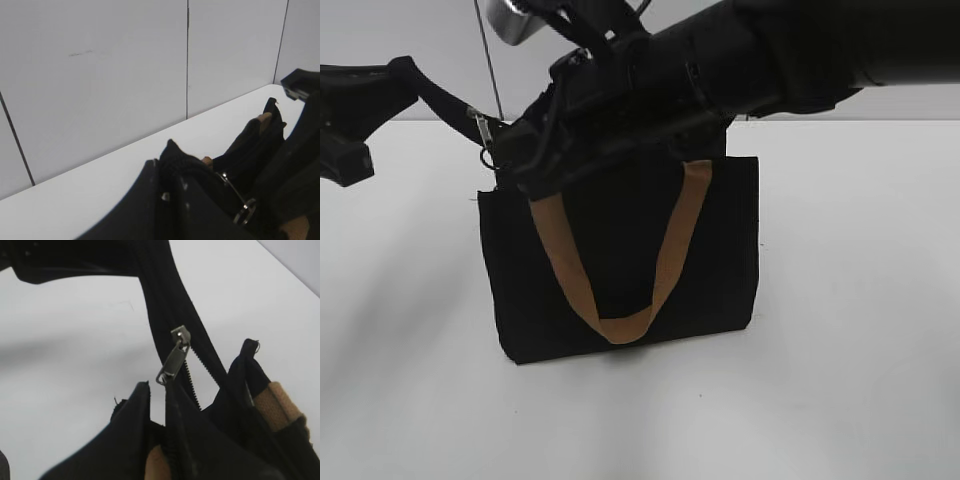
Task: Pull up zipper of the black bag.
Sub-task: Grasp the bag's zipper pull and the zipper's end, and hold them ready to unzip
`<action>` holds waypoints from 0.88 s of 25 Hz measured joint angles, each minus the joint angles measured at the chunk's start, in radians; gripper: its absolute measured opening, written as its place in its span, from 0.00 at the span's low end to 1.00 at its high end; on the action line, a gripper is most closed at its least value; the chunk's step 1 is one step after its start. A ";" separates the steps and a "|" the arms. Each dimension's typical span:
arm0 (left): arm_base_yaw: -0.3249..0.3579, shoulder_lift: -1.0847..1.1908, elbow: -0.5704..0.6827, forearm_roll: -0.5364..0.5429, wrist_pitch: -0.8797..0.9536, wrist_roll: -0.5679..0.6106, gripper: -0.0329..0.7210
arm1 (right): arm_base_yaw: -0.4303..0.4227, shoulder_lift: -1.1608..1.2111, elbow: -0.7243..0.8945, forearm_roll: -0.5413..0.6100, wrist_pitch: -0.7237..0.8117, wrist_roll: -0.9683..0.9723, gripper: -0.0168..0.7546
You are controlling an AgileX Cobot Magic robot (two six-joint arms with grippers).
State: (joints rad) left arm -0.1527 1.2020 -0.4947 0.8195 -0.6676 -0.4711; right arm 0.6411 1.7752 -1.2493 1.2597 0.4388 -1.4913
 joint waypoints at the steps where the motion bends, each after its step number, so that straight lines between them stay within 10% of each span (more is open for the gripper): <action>1: 0.000 0.000 0.000 0.000 0.000 0.000 0.08 | 0.000 0.008 0.000 0.000 -0.001 -0.001 0.15; 22: 0.000 0.000 0.000 -0.002 0.000 0.000 0.08 | 0.000 0.055 0.000 -0.002 -0.003 -0.048 0.32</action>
State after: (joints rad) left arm -0.1527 1.2020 -0.4947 0.8171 -0.6676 -0.4711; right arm 0.6411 1.8302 -1.2493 1.2581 0.4362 -1.5391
